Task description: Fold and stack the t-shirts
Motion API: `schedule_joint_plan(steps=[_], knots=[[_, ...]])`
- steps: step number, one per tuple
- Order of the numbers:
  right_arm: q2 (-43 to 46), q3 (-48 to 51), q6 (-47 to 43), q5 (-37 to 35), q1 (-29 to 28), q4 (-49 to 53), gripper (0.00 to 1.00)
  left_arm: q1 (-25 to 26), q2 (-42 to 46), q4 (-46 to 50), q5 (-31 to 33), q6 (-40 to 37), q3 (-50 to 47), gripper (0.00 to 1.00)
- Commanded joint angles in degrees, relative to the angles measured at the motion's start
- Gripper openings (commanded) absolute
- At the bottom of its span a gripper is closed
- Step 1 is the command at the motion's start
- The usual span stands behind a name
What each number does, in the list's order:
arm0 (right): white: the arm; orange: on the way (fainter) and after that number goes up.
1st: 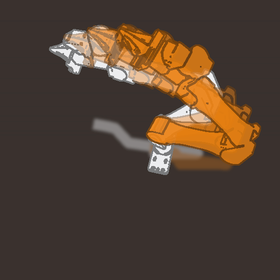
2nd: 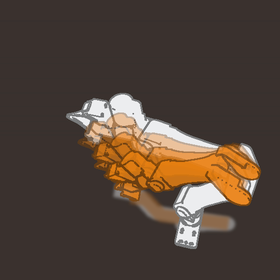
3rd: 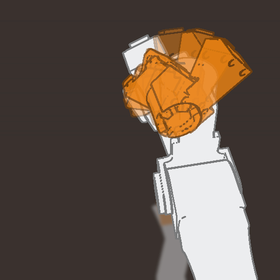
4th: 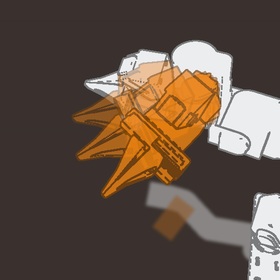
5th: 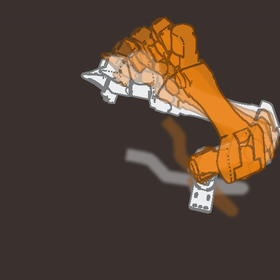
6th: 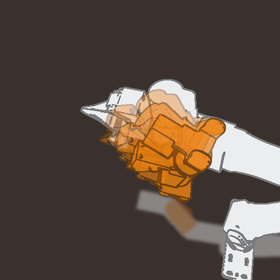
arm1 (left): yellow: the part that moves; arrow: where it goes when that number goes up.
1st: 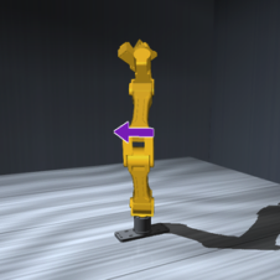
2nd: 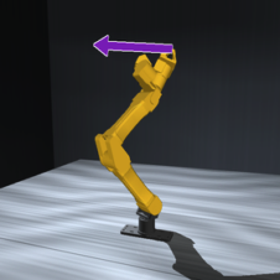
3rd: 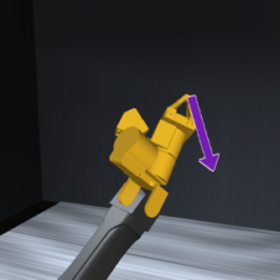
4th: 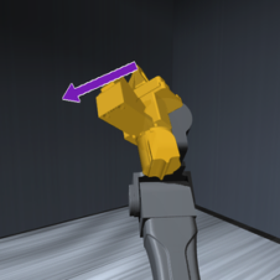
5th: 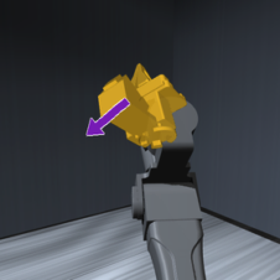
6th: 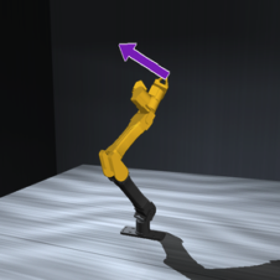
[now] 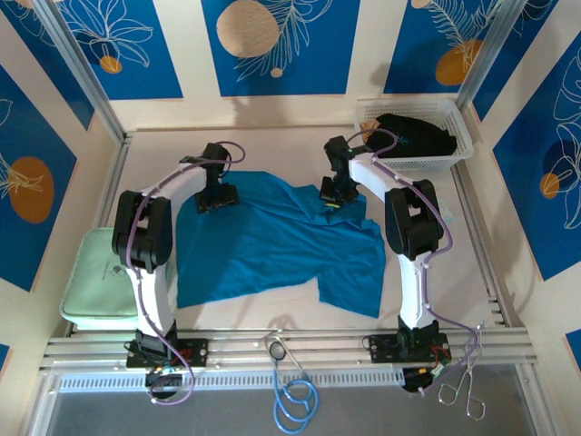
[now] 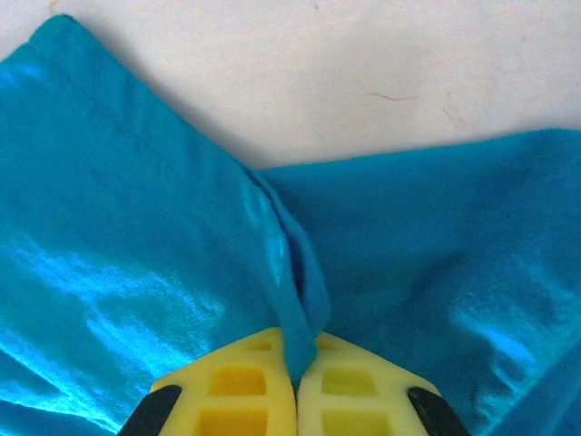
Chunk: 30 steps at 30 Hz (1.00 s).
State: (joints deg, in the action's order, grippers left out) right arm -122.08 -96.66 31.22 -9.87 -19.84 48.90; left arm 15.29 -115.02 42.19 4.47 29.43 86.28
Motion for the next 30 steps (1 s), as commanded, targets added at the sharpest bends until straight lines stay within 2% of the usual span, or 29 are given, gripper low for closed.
schedule_joint_plan(steps=[1,4,7,11,12,15,17,18,19,21,26,30], knots=[[1.17,-2.92,-1.03,-0.52,-0.31,1.4,0.0,0.66,1.03,0.16,-0.51,-0.6,-0.67,0.77],[0.03,-10.29,-5.26,-3.5,0.04,3.14,0.0,0.7,1.25,0.16,-0.69,-0.69,-0.61,0.77],[-4.05,-22.35,-12.5,-8.75,0.41,4.91,0.0,0.71,1.57,0.32,-0.56,-0.87,-0.59,0.77],[-12.72,-36.82,-26.09,-21.51,0.32,-2.28,0.0,0.93,1.57,0.02,-0.86,-0.87,-0.52,0.77],[-15.58,-39.76,-29.54,-26.04,0.32,-5.81,0.05,1.04,1.5,-0.07,-0.95,-0.87,-0.41,0.77],[-25.35,-52.76,-34.37,-34.26,1.23,-8.44,0.58,1.42,1.15,0.09,-0.95,-0.94,-0.06,0.77],[-31.23,-63.97,-32.81,-34.73,1.95,-3.29,0.74,1.7,1.12,0.16,-0.79,-1.25,0.03,0.77],[-32.75,-67.68,-31.27,-34.44,2.23,-1.09,0.79,1.78,1.26,0.31,-0.53,-1.45,0.16,0.77],[-32.76,-68.35,-30.02,-34.28,2.36,-0.05,0.81,1.78,1.32,0.36,-0.22,-1.58,0.2,0.77],[-29.46,-63.54,-26.29,-33.25,2.51,0.42,0.81,1.85,1.63,0.67,0.35,-1.74,0.66,0.78],[-13.54,-37.39,-19.49,-27.67,1.89,-7.77,0.79,1.92,3.05,1.29,1.54,-1.74,1.93,0.79],[-4.93,-25.43,-15.77,-24.51,0.39,-7.97,0.7,1.73,4.1,4.01,6.11,-1.32,3.56,0.8]])
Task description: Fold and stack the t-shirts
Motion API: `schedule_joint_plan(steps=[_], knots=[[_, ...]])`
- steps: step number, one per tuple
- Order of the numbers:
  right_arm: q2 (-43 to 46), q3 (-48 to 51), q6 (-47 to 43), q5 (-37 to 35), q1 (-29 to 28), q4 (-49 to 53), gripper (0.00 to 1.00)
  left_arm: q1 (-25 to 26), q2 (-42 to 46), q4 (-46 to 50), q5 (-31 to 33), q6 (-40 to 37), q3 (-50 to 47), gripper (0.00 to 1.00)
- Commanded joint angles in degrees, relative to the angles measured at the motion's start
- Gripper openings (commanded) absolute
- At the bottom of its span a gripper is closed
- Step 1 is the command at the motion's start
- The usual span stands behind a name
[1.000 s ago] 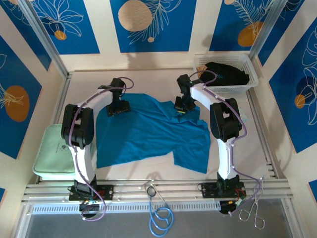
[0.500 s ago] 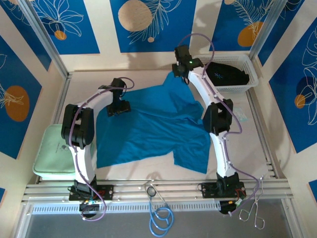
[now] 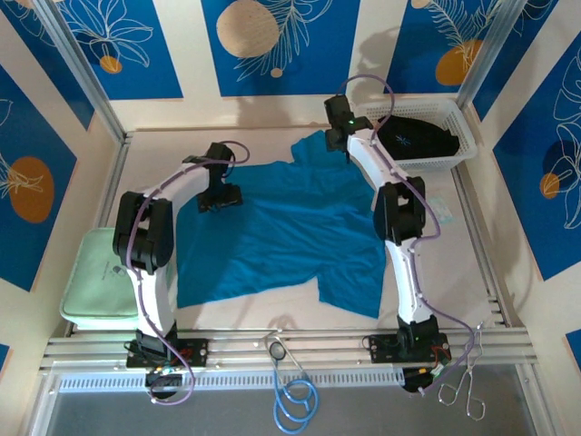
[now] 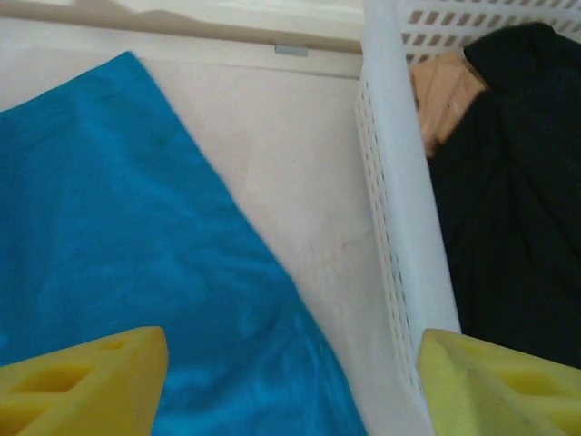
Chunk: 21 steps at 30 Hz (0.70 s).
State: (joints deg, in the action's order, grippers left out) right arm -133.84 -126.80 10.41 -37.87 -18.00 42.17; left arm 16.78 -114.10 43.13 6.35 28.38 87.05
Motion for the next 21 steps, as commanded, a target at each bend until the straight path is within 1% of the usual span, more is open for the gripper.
schedule_joint_plan(steps=[1,3,5,6,8,9,10,12,14,15,16,18,20,21], knots=[[8.33,7.0,6.06,3.99,-1.95,-0.69,0.67,0.16,3.19,3.9,5.25,-0.09,3.26,0.8],[11.56,12.14,8.3,6.86,-3.01,0.47,0.57,-0.85,2.86,4.84,5.98,0.48,4.06,0.8],[14.21,17.14,10.08,9.56,-4.15,0.49,0.5,-2.11,2.28,4.25,5.04,0.76,4.72,0.79],[15.37,19.62,10.67,11.41,-4.67,0.22,0.43,-2.9,1.74,3.92,4.54,0.88,5.4,0.79],[16.81,23.48,12.0,14.75,-5.48,-0.18,0.36,-4.09,0.0,3.84,4.37,0.64,7.93,0.77],[17.22,25.02,12.72,16.27,-5.88,-0.08,0.29,-4.7,-1.27,4.33,4.46,0.47,9.92,0.76],[17.49,26.25,13.39,17.48,-6.2,0.01,0.23,-5.16,-2.54,4.77,4.38,0.37,11.58,0.75],[17.76,29.04,14.64,20.33,-6.82,-0.34,0.11,-6.76,-5.33,5.91,4.45,0.59,15.55,0.69],[17.68,31.19,15.59,22.29,-7.37,-0.81,0.02,-8.25,-7.31,6.8,5.34,1.29,18.33,0.64],[17.57,32.12,16.13,23.33,-7.57,-1.02,0.0,-9.14,-8.14,7.23,5.96,1.74,19.31,0.61],[17.47,32.82,16.51,23.95,-7.81,-1.12,0.0,-9.88,-8.89,7.67,6.35,2.25,20.37,0.59],[17.38,34.54,17.25,25.0,-8.27,-1.77,0.0,-11.78,-10.71,8.53,6.21,3.39,22.4,0.44],[17.14,35.37,17.69,25.34,-8.62,-2.08,0.0,-13.41,-12.64,8.92,4.52,4.03,24.1,0.34],[16.96,35.64,17.79,25.47,-8.81,-2.09,0.0,-14.14,-13.83,9.27,3.85,4.52,25.04,0.31]])
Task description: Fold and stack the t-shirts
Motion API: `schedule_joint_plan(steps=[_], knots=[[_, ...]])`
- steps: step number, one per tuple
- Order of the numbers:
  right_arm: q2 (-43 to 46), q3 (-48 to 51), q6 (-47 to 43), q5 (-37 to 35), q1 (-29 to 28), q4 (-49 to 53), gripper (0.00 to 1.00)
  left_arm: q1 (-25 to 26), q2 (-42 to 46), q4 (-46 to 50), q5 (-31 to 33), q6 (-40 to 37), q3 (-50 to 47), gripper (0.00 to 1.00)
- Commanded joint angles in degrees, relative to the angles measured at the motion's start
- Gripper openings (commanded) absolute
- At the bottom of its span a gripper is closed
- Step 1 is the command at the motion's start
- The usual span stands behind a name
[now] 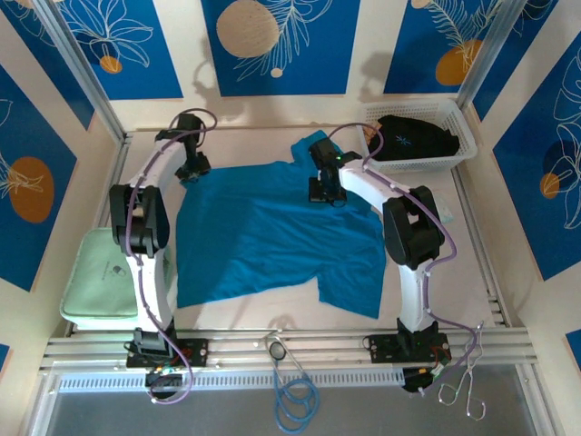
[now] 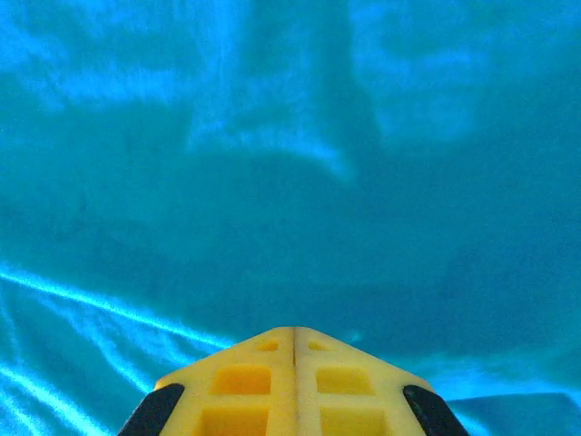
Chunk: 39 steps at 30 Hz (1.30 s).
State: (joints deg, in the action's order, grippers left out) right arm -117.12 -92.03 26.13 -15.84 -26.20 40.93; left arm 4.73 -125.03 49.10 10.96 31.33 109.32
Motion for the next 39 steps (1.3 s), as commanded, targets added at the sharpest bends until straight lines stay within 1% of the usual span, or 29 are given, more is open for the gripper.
schedule_joint_plan(steps=[1,2,4,8,15,22,23,24,28,29,33,36,39], knots=[[0.14,0.97,2.09,3.62,-0.74,-0.76,0.0,-2.67,-3.83,3.49,-1.36,1.78,3.51,0.31],[0.13,1.22,1.99,3.71,-0.86,-0.68,0.0,-3.23,-4.83,3.5,-1.89,1.97,4.24,0.31],[0.18,1.66,2.0,3.76,-1.05,-0.56,0.0,-4.08,-6.32,3.43,-2.67,2.22,5.14,0.34],[0.7,3.14,1.91,3.56,-1.03,-0.59,0.0,-4.88,-8.53,2.89,-2.27,2.89,5.7,0.41],[1.74,5.46,1.93,3.68,-0.88,-0.74,0.0,-5.35,-13.41,3.34,-3.04,2.44,9.97,0.45],[3.3,8.12,1.99,3.72,-0.7,-1.11,0.0,-5.35,-20.94,8.66,-1.76,1.55,19.88,0.44],[3.51,8.39,2.06,3.87,-0.62,-1.19,0.0,-5.35,-21.93,9.35,-1.45,1.36,21.2,0.42],[3.62,8.68,2.1,4.04,-0.62,-1.28,0.0,-5.35,-22.55,9.94,-1.17,1.19,22.09,0.37],[4.09,9.65,2.17,4.41,-0.44,-1.46,0.0,-5.35,-24.24,10.88,-0.16,0.58,24.34,0.03],[4.17,9.82,2.21,4.49,-0.44,-1.46,0.0,-5.35,-24.11,10.52,-0.03,0.34,24.34,0.0],[4.72,10.67,2.68,5.6,-0.43,-1.55,0.0,-5.35,-22.16,8.38,1.3,-1.92,24.83,0.0],[5.48,12.05,3.93,7.0,-0.59,-2.27,0.0,-5.35,-21.74,7.19,4.11,-5.79,27.97,0.0],[6.58,13.75,5.62,7.79,-1.03,-3.08,0.0,-5.44,-24.11,8.27,6.37,-10.12,34.56,0.08]])
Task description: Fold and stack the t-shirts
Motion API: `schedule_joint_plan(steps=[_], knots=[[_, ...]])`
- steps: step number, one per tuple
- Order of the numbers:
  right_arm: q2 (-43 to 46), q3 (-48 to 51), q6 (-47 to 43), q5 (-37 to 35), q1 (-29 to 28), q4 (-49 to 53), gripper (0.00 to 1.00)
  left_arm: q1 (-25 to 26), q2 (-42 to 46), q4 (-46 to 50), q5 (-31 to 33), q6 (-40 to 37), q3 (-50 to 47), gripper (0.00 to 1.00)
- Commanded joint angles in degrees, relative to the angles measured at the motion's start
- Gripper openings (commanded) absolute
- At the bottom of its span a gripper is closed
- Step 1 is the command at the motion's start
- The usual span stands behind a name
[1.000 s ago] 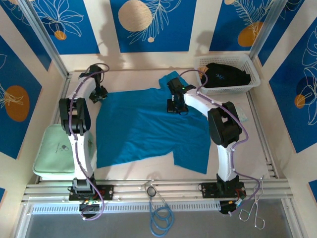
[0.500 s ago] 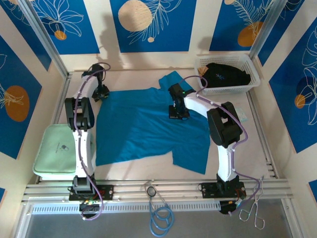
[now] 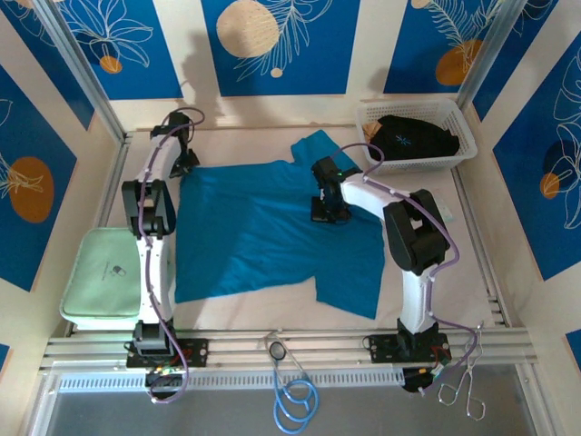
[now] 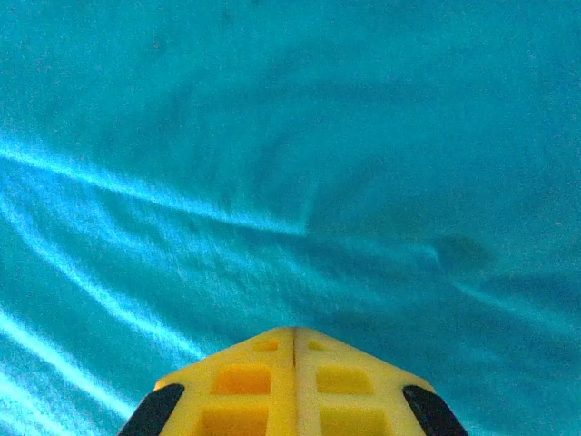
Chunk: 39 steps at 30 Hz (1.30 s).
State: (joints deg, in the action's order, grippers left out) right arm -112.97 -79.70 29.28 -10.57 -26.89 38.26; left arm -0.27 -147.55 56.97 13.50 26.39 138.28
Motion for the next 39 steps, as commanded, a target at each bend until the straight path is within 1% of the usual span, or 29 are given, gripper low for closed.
schedule_joint_plan(steps=[1,3,4,6,8,9,11,15,18,22,26,29,32,39], knots=[[2.79,2.04,2.86,2.7,-0.59,-0.63,0.0,-0.52,-2.6,1.29,4.64,-6.07,7.76,0.11],[3.38,3.09,3.7,2.57,-1.09,-0.9,0.0,-0.52,-3.39,2.09,5.92,-7.26,9.15,0.18],[3.58,3.55,4.0,2.57,-1.27,-0.91,0.0,-0.52,-3.37,2.18,6.36,-7.47,8.86,0.26],[4.06,4.07,4.45,2.49,-1.57,-0.95,0.0,-0.45,-2.8,2.26,6.3,-7.93,7.76,0.53],[4.74,4.4,4.86,1.69,-1.84,-0.44,0.0,-0.43,-1.14,2.21,6.32,-7.72,5.57,0.72],[5.17,4.54,5.13,1.12,-1.92,-0.22,0.0,-0.34,0.01,2.08,6.44,-7.6,4.17,0.78],[6.59,5.14,5.79,-0.51,-1.93,0.29,0.0,-0.1,3.47,1.84,6.45,-7.02,0.77,0.85],[9.78,7.22,8.16,-5.04,-1.39,1.13,0.0,1.2,13.22,0.91,5.19,-6.04,-7.83,0.87],[10.83,8.88,8.87,-5.06,0.26,-0.29,0.0,4.04,21.2,-0.08,3.0,-4.83,-16.96,0.85],[8.62,8.41,8.39,-3.89,3.12,-1.84,0.0,9.9,30.33,-4.57,2.1,-2.63,-33.86,0.84],[5.3,7.36,9.13,-3.76,4.87,-2.37,0.0,15.15,37.4,-13.16,-1.86,1.69,-51.94,0.83],[4.6,8.99,11.41,-3.57,5.1,-2.97,0.0,18.33,39.9,-17.69,-2.12,4.81,-61.53,0.83],[5.35,12.0,13.6,-3.15,4.93,-3.75,0.0,20.41,40.34,-19.94,-2.16,6.62,-67.75,0.82],[11.24,21.93,16.27,-3.47,3.37,-5.61,0.0,24.64,43.51,-24.11,-2.99,8.76,-81.71,0.82]])
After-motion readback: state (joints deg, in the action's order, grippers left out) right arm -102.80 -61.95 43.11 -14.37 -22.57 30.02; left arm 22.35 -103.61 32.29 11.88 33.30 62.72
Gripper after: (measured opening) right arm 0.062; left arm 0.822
